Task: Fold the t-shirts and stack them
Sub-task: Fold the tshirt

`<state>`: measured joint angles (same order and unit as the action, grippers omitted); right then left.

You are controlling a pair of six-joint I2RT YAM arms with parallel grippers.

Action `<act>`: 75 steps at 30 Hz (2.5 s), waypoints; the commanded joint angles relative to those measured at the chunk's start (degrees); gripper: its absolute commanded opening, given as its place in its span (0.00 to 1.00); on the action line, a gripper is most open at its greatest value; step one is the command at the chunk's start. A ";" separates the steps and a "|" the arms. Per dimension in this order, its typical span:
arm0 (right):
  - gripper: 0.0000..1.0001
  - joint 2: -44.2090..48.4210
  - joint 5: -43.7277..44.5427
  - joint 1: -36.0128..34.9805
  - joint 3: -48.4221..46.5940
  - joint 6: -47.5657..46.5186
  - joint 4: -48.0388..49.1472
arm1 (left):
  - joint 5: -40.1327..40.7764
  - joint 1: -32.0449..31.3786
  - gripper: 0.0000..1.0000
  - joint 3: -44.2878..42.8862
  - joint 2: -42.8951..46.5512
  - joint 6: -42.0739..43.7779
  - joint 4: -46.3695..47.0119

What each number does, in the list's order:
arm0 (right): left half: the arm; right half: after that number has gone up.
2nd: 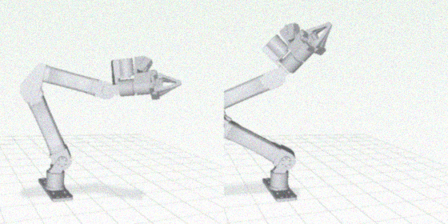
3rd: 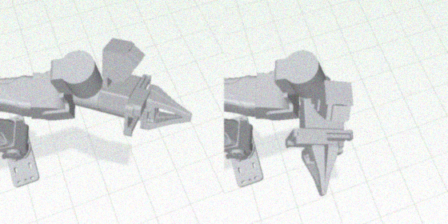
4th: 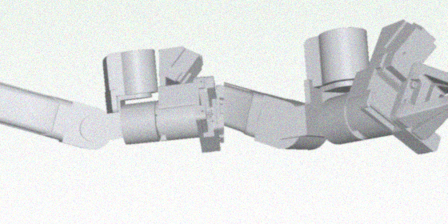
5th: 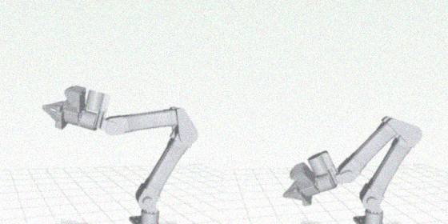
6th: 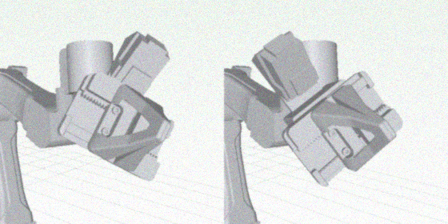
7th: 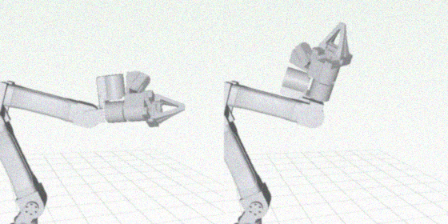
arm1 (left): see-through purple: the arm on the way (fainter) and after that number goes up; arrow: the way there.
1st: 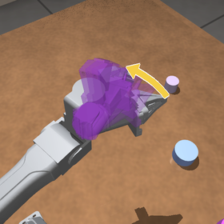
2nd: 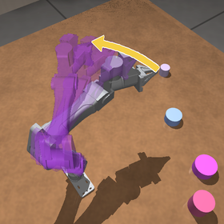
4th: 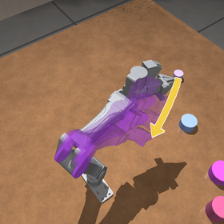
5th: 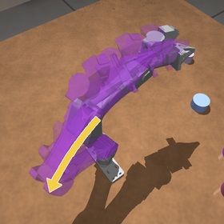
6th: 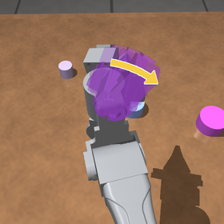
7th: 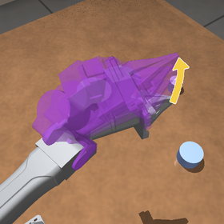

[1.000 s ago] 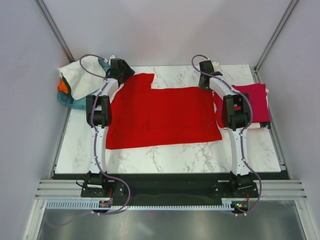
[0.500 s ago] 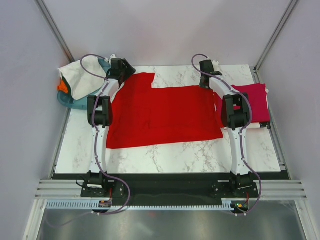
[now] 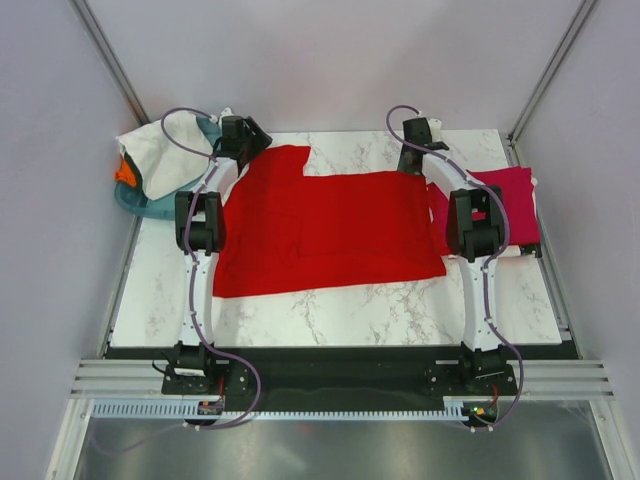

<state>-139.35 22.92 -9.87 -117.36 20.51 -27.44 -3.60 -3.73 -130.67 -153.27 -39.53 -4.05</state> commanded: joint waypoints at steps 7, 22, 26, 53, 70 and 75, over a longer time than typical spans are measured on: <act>0.70 4.79 -1.38 1.60 -3.31 -1.44 1.78 | 2.45 -0.05 0.78 0.24 7.72 6.56 3.70; 0.62 -4.35 -9.03 3.72 -8.32 0.14 1.60 | 1.66 0.21 0.78 3.23 8.52 9.12 3.09; 0.58 -6.02 -10.61 3.63 -8.59 1.10 1.60 | 1.40 0.47 0.77 3.14 8.43 9.38 2.74; 0.02 -0.05 -10.88 3.36 -5.69 1.37 1.60 | 0.17 -0.32 0.75 0.68 4.39 12.46 -6.23; 0.02 3.38 -11.49 1.52 -2.52 1.02 2.04 | 3.33 -0.05 0.76 -1.87 3.42 9.91 -15.45; 0.01 3.82 -11.49 1.52 -1.91 0.84 2.13 | -1.14 -0.32 0.64 -2.04 2.63 8.50 -15.81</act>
<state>-139.46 11.42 -8.40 -119.87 21.63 -26.11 -2.11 -3.88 -131.31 -150.28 -30.68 -17.76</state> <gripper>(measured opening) 0.022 0.669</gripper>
